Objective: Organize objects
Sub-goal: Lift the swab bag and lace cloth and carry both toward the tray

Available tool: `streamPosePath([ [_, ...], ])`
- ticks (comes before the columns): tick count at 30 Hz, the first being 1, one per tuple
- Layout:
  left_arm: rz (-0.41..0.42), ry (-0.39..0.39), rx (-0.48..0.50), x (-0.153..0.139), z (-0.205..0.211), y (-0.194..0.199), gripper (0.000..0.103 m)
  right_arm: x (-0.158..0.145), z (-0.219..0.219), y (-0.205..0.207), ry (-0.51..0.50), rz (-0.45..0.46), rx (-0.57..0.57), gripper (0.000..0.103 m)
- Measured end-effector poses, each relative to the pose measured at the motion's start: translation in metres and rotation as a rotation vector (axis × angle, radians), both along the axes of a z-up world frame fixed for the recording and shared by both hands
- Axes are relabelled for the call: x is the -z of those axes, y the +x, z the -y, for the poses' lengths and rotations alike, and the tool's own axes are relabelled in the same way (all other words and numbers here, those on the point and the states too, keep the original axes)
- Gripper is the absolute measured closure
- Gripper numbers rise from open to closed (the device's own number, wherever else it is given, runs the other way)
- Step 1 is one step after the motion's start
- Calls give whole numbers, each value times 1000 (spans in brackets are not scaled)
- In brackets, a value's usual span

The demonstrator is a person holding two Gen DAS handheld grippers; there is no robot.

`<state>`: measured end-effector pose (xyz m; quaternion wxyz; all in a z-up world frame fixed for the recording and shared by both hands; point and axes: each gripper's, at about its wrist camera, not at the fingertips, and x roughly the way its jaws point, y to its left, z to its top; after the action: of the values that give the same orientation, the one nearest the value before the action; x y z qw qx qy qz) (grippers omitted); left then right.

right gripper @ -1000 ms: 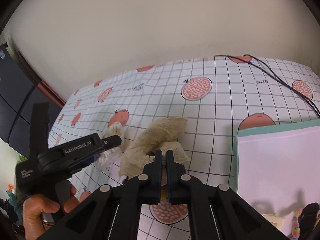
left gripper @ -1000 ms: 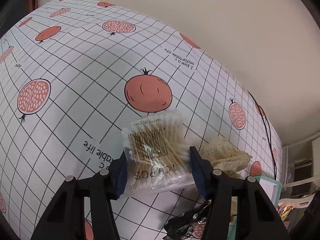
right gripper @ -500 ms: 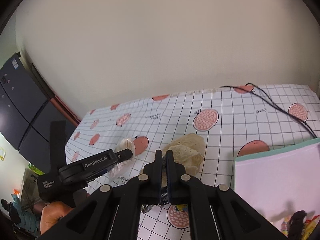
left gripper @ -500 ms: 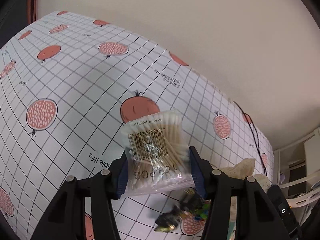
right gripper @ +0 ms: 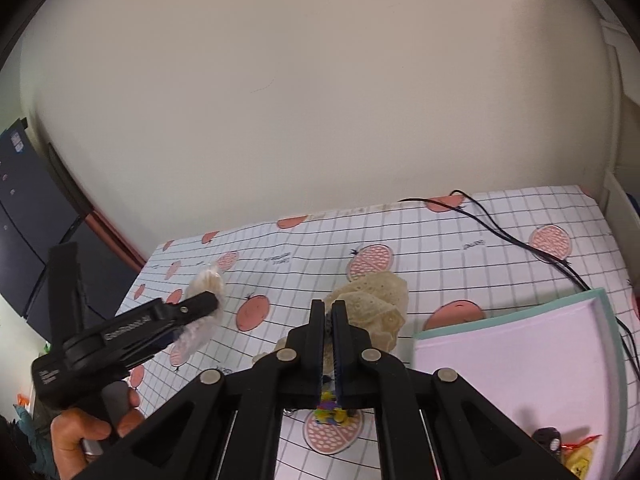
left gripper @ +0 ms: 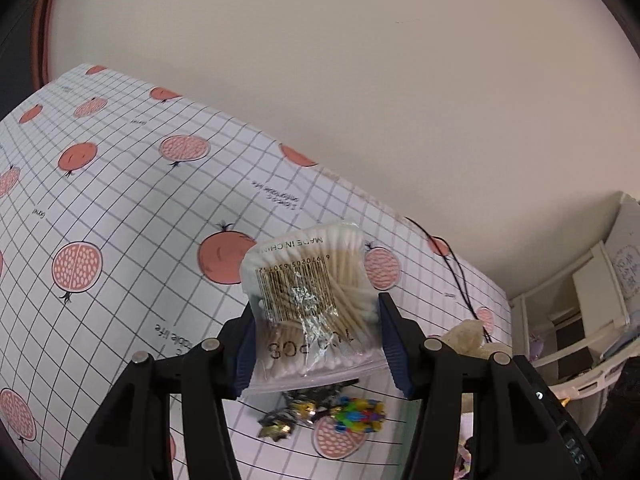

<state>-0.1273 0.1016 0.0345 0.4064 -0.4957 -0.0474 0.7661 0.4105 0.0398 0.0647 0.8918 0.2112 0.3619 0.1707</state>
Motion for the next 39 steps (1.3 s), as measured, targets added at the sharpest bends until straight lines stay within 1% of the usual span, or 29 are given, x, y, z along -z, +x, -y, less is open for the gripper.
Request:
streamPosePath([
  [5,-3,24,34,-10,-9,15,47,2,16,-1,-17,-9,28,99],
  [9,-13,30,71,-16,-23,32,47,5,30,-2,-55,-13,47,99],
  [15,-18,24,135,-16,-44,60,47,11,65,-3,-61,-39,101,99],
  [21,-33,20,203,-15,-65,91,47,7,97,-8,-66,-43,174,99],
  [27,-60,-10,283,-12,-86,124,47,5,124,-12,-70,-56,228,99],
  [32,-77,-41,332,-5,-98,144,47,2,142,-16,-79,-62,262,99],
  [36,-90,-72,368,6,-110,159,47,3,149,-17,-91,-70,272,99],
  [39,-93,-98,389,15,-116,166,47,10,151,-15,-109,-87,278,99],
])
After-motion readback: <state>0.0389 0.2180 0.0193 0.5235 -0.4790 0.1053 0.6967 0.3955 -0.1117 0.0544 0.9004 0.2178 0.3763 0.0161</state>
